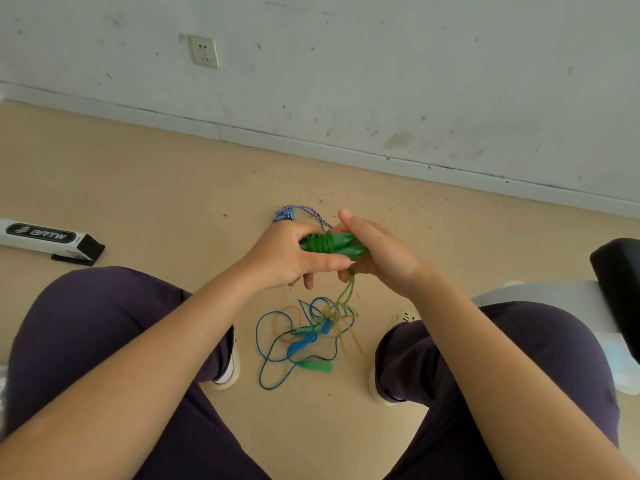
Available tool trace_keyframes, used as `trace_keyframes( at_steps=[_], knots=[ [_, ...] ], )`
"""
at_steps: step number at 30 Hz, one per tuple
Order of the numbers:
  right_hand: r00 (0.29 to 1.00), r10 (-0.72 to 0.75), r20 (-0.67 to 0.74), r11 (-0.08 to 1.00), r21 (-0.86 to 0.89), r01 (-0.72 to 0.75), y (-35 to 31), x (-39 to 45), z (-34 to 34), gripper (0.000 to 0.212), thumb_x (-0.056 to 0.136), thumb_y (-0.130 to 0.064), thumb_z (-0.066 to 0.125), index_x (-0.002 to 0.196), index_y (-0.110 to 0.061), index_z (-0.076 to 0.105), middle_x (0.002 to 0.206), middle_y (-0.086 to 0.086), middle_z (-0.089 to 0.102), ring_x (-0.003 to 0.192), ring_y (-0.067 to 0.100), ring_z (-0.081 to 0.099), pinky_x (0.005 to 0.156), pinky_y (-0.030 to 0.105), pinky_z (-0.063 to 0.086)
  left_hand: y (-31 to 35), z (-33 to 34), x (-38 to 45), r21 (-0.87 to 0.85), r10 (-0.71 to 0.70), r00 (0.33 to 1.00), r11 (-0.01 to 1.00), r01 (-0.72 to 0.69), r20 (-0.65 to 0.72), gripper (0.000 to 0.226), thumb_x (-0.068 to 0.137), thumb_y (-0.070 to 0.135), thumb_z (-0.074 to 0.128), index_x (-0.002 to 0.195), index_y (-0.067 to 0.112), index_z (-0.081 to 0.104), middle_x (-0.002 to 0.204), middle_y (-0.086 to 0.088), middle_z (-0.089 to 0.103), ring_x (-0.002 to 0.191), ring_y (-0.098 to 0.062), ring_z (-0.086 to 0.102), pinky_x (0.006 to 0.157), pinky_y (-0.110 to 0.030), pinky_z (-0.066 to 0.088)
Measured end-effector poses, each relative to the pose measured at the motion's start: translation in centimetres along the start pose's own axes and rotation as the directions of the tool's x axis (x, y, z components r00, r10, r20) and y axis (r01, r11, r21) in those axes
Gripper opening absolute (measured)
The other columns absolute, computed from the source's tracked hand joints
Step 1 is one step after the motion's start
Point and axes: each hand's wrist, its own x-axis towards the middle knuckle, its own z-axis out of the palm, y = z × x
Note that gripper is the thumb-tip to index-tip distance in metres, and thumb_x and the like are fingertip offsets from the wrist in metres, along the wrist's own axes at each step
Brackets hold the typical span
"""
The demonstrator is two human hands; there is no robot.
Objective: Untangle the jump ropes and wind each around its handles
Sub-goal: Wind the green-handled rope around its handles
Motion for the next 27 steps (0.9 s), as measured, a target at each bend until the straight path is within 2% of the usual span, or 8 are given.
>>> trace_keyframes(
  at_steps=[3,7,10,15,18,21,24,27],
  knots=[
    [1.0,0.0,0.029,1.0,-0.01,0.0,0.2,0.0,0.0,0.066,0.095,-0.062,0.039,0.099,-0.002,0.064,0.077,0.013,0.061,0.065,0.028,0.054,0.063,0.032,0.049,-0.1,-0.3,0.1,-0.084,-0.001,0.998,0.996,-0.004,-0.066,0.023,0.077,0.03,0.083,0.089,0.018,0.069,0.062,-0.001,0.068,0.044,-0.011,0.054,0.043,-0.026,0.039],
    [0.999,0.001,0.053,1.0,-0.003,-0.001,0.2,0.1,0.2,0.072,0.091,-0.07,0.03,0.094,-0.007,0.065,0.079,0.018,0.059,0.067,0.029,0.055,0.07,0.036,0.049,-0.5,-0.4,0.3,-0.275,-0.018,0.991,0.961,-0.019,-0.131,0.051,0.075,0.027,0.085,0.12,0.029,0.063,0.071,-0.008,0.067,0.048,-0.016,0.05,0.04,-0.025,0.037],
    [0.998,0.044,0.048,0.999,-0.005,-0.044,0.4,0.3,0.0,0.079,0.088,-0.073,0.029,0.113,-0.003,0.057,0.077,0.018,0.061,0.066,0.029,0.057,0.073,0.037,0.051,-0.4,-0.4,0.3,-0.372,-0.005,0.993,0.927,-0.04,-0.119,0.034,0.08,0.027,0.079,0.112,0.023,0.07,0.074,-0.011,0.064,0.051,-0.015,0.049,0.041,-0.024,0.035],
    [0.992,0.094,0.08,0.993,-0.083,-0.087,1.0,0.3,0.1,0.059,0.097,-0.055,0.036,0.11,0.0,0.055,0.069,0.016,0.059,0.058,0.027,0.055,0.064,0.035,0.05,-0.7,-1.7,1.2,-0.569,-0.141,0.977,0.822,0.024,-0.162,0.053,0.067,0.046,0.077,0.104,0.009,0.064,0.082,-0.007,0.064,0.052,-0.013,0.052,0.041,-0.021,0.036],
    [0.995,0.093,0.043,0.986,-0.145,-0.086,0.8,0.1,0.1,0.035,0.103,-0.034,0.046,0.092,-0.002,0.057,0.062,0.014,0.054,0.052,0.024,0.049,0.058,0.034,0.044,-1.1,-2.4,1.6,-0.617,-0.147,0.976,0.787,0.017,-0.162,0.049,0.068,0.039,0.078,0.103,0.009,0.062,0.083,-0.003,0.058,0.055,-0.012,0.053,0.042,-0.02,0.038],
    [0.997,0.071,-0.019,0.989,-0.125,-0.073,0.6,0.1,0.2,0.035,0.101,-0.03,0.05,0.074,-0.008,0.055,0.06,0.006,0.052,0.054,0.02,0.047,0.054,0.029,0.04,-1.3,-2.5,1.6,-0.623,-0.132,0.978,0.782,0.001,-0.163,0.054,0.071,0.035,0.077,0.113,0.004,0.061,0.099,-0.011,0.066,0.056,-0.012,0.055,0.045,-0.02,0.04],
    [0.995,0.054,-0.082,0.992,-0.113,-0.063,0.5,0.2,0.1,0.037,0.098,-0.028,0.057,0.067,-0.008,0.057,0.057,-0.003,0.054,0.056,0.016,0.048,0.059,0.027,0.041,-1.3,-2.4,1.7,-0.615,-0.152,0.957,0.788,-0.034,-0.248,0.036,0.083,0.028,0.076,0.11,0.008,0.061,0.103,-0.009,0.072,0.056,-0.014,0.054,0.045,-0.021,0.039],
    [0.99,0.073,-0.124,0.962,-0.252,-0.102,0.5,0.1,-0.3,0.025,0.095,-0.028,0.062,0.084,-0.005,0.063,0.049,-0.012,0.056,0.048,0.016,0.043,0.056,0.025,0.038,-1.6,-2.7,2.1,-0.613,-0.222,0.886,0.786,-0.085,-0.407,0.022,0.089,0.023,0.073,0.103,0.012,0.061,0.093,-0.002,0.072,0.053,-0.013,0.055,0.048,-0.023,0.042]
  ],
)
